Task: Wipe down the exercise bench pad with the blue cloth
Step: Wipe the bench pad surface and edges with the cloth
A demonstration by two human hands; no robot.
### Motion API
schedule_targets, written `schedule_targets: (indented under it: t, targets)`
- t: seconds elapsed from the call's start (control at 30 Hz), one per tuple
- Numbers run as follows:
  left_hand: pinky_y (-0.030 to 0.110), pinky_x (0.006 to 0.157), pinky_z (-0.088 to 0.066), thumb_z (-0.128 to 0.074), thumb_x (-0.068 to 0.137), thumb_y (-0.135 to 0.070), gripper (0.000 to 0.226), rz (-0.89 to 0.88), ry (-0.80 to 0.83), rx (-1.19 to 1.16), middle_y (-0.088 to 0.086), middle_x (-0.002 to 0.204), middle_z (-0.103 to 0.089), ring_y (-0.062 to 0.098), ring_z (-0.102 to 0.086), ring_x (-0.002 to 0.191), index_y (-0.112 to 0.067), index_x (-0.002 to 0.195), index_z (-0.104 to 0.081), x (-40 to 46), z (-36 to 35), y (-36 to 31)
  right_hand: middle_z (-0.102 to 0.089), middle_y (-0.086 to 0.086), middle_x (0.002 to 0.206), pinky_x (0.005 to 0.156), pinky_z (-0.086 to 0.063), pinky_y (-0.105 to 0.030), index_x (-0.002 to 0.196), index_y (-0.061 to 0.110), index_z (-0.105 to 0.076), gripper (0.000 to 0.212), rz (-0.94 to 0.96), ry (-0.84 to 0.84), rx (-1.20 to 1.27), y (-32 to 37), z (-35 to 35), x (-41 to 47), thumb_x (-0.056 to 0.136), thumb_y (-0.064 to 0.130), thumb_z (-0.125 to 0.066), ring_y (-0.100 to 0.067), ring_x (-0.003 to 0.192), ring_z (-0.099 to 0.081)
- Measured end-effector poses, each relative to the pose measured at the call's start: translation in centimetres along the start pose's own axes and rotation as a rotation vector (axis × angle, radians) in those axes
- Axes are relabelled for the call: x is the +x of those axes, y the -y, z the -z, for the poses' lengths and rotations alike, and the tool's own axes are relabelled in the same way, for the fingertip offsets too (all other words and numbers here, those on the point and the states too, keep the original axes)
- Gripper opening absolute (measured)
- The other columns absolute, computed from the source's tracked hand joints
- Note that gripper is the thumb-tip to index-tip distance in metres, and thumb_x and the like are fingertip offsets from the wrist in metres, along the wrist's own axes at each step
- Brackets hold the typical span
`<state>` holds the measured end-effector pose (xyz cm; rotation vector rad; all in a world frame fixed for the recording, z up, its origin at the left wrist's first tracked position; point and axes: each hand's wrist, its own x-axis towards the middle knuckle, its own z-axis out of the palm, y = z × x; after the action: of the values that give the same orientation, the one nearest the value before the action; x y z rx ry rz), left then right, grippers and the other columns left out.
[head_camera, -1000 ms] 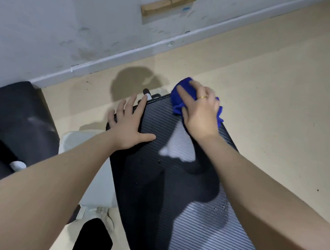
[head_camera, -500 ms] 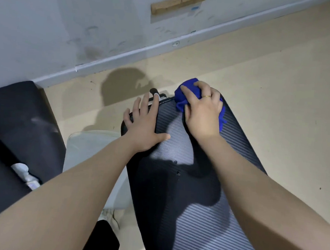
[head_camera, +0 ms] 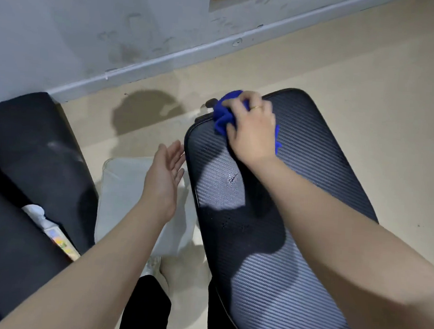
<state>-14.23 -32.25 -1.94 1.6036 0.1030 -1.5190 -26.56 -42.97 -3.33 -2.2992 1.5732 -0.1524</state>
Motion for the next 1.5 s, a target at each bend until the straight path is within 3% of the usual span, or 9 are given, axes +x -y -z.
schedule_targets:
  t: [0.1,0.27,0.4,0.47,0.7,0.9,1.07,1.17,1.5]
  targets:
    - [0.028,0.115,-0.024,-0.021,0.101,-0.039,0.042,-0.004,0.019,0.036,0.0,0.144,-0.046,0.012,-0.042,0.134,-0.024,0.136,-0.039,-0.9,0.1,-0.2,-0.047,-0.01,0.126,0.084,-0.037,-0.041,0.113,0.02,-0.058,0.037,-0.131,-0.075,0.017,1.4,-0.9,-1.1,0.077,0.011,-0.055,-0.034,0.103,-0.043]
    - [0.026,0.082,-0.047,-0.028,0.1,-0.042,0.04,0.068,-0.015,0.005,-0.01,0.086,-0.073,0.004,-0.066,0.075,-0.027,0.079,-0.059,-2.8,0.7,-0.7,-0.061,-0.009,0.103,0.068,-0.036,-0.036,0.092,0.016,-0.064,0.038,0.351,0.114,0.002,5.9,-3.1,-8.7,0.055,0.014,-0.072,-0.031,0.087,-0.048]
    - [0.029,0.111,-0.031,-0.028,0.1,-0.041,0.033,0.094,-0.07,0.072,-0.008,0.126,-0.058,0.009,-0.046,0.125,-0.025,0.11,-0.055,-3.0,1.9,0.0,-0.063,-0.007,0.105,0.067,-0.039,-0.036,0.094,0.018,-0.064,0.039,0.643,0.289,-0.076,4.3,-1.9,-8.3,0.055,0.017,-0.072,-0.031,0.087,-0.054]
    - [0.031,0.112,-0.029,-0.027,0.101,-0.038,0.028,0.058,-0.035,0.111,-0.013,0.109,-0.061,0.01,-0.048,0.12,-0.033,0.096,-0.054,-2.8,2.0,0.3,-0.06,-0.011,0.11,0.069,-0.041,-0.038,0.098,0.017,-0.064,0.039,0.567,0.278,-0.004,3.7,-1.4,-6.1,0.059,0.014,-0.066,-0.035,0.087,-0.054]
    - [0.029,0.103,-0.034,-0.027,0.1,-0.041,0.048,0.006,0.014,0.214,-0.007,0.143,-0.045,0.011,-0.044,0.131,-0.031,0.147,-0.027,-1.6,1.8,2.2,-0.05,-0.011,0.116,0.079,-0.029,-0.035,0.099,0.015,-0.06,0.035,-0.034,0.013,0.208,5.1,-2.6,-4.5,0.064,0.009,-0.057,-0.03,0.094,-0.041]
    - [0.024,0.057,-0.033,-0.033,0.093,-0.025,0.012,0.187,-0.218,0.075,0.005,0.084,-0.041,0.016,-0.04,0.07,-0.024,0.087,-0.043,-3.0,-0.5,2.2,-0.058,-0.009,0.108,0.07,-0.042,-0.036,0.095,0.019,-0.057,0.032,0.433,0.256,-0.01,2.3,-1.5,-10.6,0.064,0.026,-0.05,-0.03,0.082,-0.051]
    - [0.047,0.1,-0.043,-0.047,0.085,-0.028,0.058,0.111,-0.178,0.313,0.009,0.132,-0.045,0.026,-0.053,0.111,-0.015,0.137,-0.027,-3.6,-3.4,3.7,-0.051,-0.015,0.117,0.074,-0.04,-0.042,0.103,0.018,-0.056,0.037,0.033,0.058,-0.18,-4.4,2.2,-4.6,0.068,0.013,-0.06,-0.038,0.093,-0.048]
    - [0.045,0.116,-0.023,-0.058,0.084,-0.028,0.089,0.161,-0.194,0.528,0.008,0.156,-0.013,0.027,-0.023,0.142,-0.014,0.15,-0.001,-4.2,-5.3,4.7,-0.045,-0.014,0.125,0.08,-0.037,-0.043,0.107,0.016,-0.054,0.036,-0.12,0.037,-0.195,-6.0,3.1,-4.3,0.072,0.01,-0.055,-0.037,0.101,-0.043]
    - [0.048,0.119,-0.005,-0.073,0.07,-0.026,0.123,0.142,-0.31,0.739,0.002,0.158,0.014,0.023,0.003,0.147,-0.017,0.147,0.022,-3.9,-7.0,6.5,-0.052,-0.007,0.117,0.084,-0.033,-0.039,0.107,0.025,-0.048,0.042,0.326,0.131,-0.019,-7.5,1.3,-9.0,0.066,0.014,-0.047,-0.029,0.101,-0.041]
